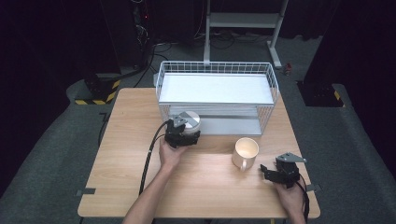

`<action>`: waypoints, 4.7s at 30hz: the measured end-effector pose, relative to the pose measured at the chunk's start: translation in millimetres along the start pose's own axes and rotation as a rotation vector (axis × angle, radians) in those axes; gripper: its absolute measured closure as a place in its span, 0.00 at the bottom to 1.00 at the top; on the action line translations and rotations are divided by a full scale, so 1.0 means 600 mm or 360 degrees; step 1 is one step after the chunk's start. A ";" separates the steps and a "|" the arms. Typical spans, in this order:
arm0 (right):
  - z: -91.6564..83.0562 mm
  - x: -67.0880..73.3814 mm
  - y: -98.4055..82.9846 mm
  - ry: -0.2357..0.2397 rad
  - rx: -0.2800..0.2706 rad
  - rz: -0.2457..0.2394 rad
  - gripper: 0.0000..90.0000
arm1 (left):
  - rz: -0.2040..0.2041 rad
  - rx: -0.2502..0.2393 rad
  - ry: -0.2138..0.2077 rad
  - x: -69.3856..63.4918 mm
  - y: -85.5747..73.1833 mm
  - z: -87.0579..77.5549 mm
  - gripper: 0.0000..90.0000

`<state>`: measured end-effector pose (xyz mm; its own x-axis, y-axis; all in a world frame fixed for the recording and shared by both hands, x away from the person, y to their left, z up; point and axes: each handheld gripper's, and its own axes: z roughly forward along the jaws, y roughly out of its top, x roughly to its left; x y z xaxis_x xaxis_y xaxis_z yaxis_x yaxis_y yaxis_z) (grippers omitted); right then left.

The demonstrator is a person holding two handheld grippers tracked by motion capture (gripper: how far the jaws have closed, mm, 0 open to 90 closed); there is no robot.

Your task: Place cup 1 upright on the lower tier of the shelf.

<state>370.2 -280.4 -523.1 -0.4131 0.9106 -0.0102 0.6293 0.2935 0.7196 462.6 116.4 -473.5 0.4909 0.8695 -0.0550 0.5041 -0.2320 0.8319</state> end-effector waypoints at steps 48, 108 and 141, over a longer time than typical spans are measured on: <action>0.000 0.000 0.000 0.0001 0.0002 0.0002 0.29 | -0.0013 -0.0045 0.0120 0.029 0.015 0.075 0.21; 0.000 0.000 0.000 0.0001 0.0000 -0.0004 0.29 | -0.0044 0.0004 0.0206 0.047 0.039 0.101 0.07; 0.000 0.000 0.000 0.0001 0.0000 -0.0005 0.29 | -0.0067 -0.0013 0.0147 0.033 0.018 0.061 0.16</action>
<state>370.0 -280.5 -523.1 -0.4151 0.9097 -0.0120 0.6283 0.2962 0.7194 503.8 115.5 -485.6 0.4014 0.9150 -0.0394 0.5169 -0.1908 0.8345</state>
